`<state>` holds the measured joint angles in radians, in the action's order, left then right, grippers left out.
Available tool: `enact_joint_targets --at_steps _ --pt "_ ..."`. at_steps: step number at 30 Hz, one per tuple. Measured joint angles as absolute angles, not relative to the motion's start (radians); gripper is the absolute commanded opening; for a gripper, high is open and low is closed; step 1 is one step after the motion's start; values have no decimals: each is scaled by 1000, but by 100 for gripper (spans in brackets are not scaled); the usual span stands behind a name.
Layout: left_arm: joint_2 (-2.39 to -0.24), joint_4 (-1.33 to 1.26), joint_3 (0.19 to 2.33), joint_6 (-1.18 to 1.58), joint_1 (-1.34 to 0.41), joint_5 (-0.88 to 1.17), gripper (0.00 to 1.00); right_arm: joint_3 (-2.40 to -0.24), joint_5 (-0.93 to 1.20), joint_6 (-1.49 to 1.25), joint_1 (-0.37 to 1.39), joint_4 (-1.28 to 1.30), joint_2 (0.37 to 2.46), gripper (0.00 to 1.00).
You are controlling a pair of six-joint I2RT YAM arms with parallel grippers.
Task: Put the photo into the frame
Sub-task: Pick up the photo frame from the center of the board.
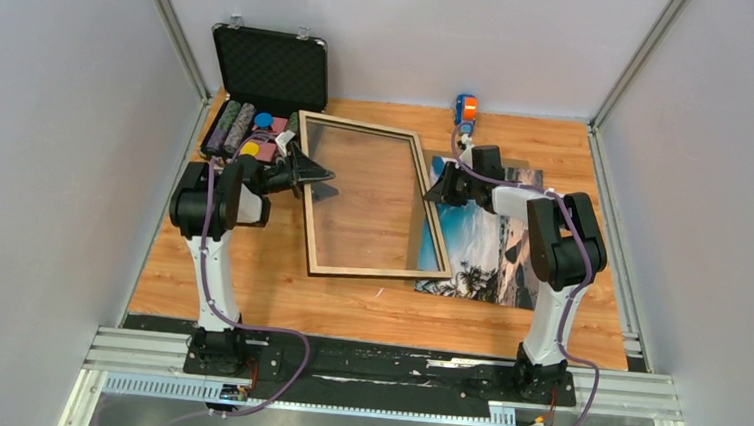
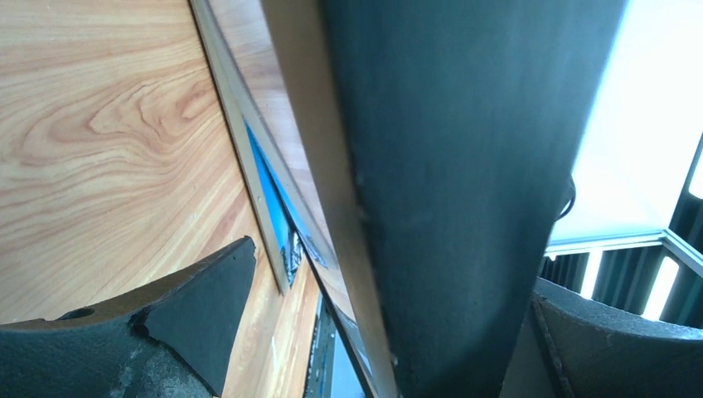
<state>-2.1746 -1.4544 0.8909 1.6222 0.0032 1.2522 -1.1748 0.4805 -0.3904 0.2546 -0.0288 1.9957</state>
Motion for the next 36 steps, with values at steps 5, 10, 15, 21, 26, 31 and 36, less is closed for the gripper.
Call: enact_joint_targets --at_steps 5,10,15,21,26,31,36 --pt "-2170 -1457 893 1635 1 1253 94 -1175 480 -389 255 -29 1996 1" --pt "-2156 -1443 894 1632 1 1255 100 -1175 480 -387 255 -28 1996 1" --pt "-2068 -1227 894 1466 12 1256 100 -1176 480 -384 257 -27 1996 3" --pt "-1878 -459 1025 898 25 1129 100 -1179 481 -379 276 -19 1996 8" --pt "-1799 -54 1092 568 27 991 100 -1179 488 -380 281 -17 1996 18" --pt "-1801 127 1088 435 27 905 100 -1179 490 -374 284 -11 1996 36" --pt "-1802 215 1085 369 27 840 100 -1179 503 -373 289 -5 1996 46"
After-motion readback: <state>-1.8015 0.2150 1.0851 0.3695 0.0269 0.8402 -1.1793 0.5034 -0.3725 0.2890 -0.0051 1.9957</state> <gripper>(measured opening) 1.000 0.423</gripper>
